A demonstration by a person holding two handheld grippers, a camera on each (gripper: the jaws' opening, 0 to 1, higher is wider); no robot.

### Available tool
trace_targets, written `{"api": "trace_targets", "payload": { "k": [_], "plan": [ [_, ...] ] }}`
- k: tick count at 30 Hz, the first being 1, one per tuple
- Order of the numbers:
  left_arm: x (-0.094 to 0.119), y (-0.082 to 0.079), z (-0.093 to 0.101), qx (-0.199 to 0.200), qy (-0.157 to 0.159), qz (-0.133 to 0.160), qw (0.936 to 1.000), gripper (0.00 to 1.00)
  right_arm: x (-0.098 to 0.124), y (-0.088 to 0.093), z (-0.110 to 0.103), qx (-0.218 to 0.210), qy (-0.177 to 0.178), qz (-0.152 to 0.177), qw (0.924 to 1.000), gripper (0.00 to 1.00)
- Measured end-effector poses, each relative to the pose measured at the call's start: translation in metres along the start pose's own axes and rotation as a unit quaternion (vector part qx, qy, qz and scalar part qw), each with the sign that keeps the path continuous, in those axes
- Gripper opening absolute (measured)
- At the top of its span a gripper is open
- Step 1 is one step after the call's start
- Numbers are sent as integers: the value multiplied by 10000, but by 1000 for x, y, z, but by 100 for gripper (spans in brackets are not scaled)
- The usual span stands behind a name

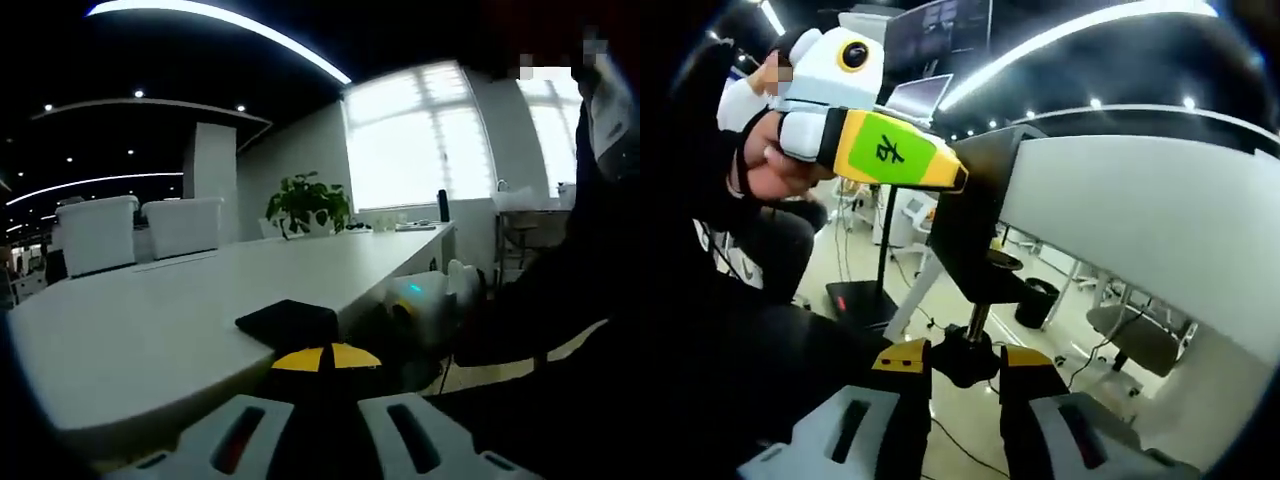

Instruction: Clamp the fixed fixture on the desktop, loosen the retaining clip, secure it to the edge of the desk, and tighten the retaining clip.

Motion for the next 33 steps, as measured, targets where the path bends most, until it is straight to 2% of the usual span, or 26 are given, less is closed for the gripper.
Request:
{"api": "trace_targets", "payload": {
  "k": [2,4,5,7,8,10,12,13,14,16,18,20,21,22,23,26,28,31,32,33],
  "plan": [
    [0,0,1,-57,7,-2,10000,2,1,0,-2,-41,86,10,10000,24],
    [0,0,1,-134,-7,-11,9999,2,7,-2,-5,48,358,-14,9993,25],
    [0,0,2,-143,-3,-13,9999,2,9,-3,-4,-87,655,-62,9978,26],
    [0,0,1,-115,13,-9,9999,2,11,-4,-3,-191,974,-45,9951,31],
    [0,1,1,-60,20,8,10000,2,12,-8,-9,-202,1190,-68,9927,34],
    [0,1,0,-9,41,37,10000,2,20,-17,-21,-556,1659,-81,9845,37],
    [0,1,0,-5,72,55,10000,2,21,-17,-23,-759,2089,-118,9749,50],
    [0,1,0,-3,84,61,9999,2,22,-16,-25,-846,2531,-247,9634,57],
    [0,2,-1,-5,105,77,9999,2,18,-13,-31,-1093,2727,-305,9554,61],
    [1,3,-1,0,134,115,9998,2,14,-12,-39,-1383,2914,-321,9460,57],
    [1,4,-2,27,154,172,9997,2,7,-10,-46,-1375,3054,-399,9414,59],
    [1,4,-2,54,163,207,9996,2,0,-6,-50,-1537,3314,-464,9297,60],
    [1,4,-1,51,164,215,9996,2,-1,-5,-51,-1582,3375,-492,9266,60],
    [1,4,-1,36,170,226,9996,2,-4,-3,-49,-1777,3510,-519,9179,59],
    [1,4,-2,37,176,235,9996,2,-6,-2,-50,-1862,3552,-506,9147,55],
    [1,5,-2,68,187,260,9995,2,-10,-8,-47,-1586,3660,-287,9165,38],
    [1,6,-1,57,185,263,9995,2,-11,-11,-47,-1548,3657,-365,9171,33],
    [0,6,0,61,205,256,9994,2,-10,-10,-44,-1565,3756,-528,9119,24],
    [-1,6,0,63,209,254,9994,2,-10,-8,-43,-1649,3779,-577,9092,24],
    [-1,6,1,39,211,239,9995,2,-11,-9,-41,-1660,3736,-557,9109,23]
  ]
}}
Point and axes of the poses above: the point that each gripper's makers call its tool centre point, and the gripper's own axes: x roughly backward along the fingers, z roughly to its right, y roughly out of its underside, the point moved 8 cm from there along x, roughly backward along the fingers, and after that the axes turned 2 degrees about y, right-handed, at the moved point
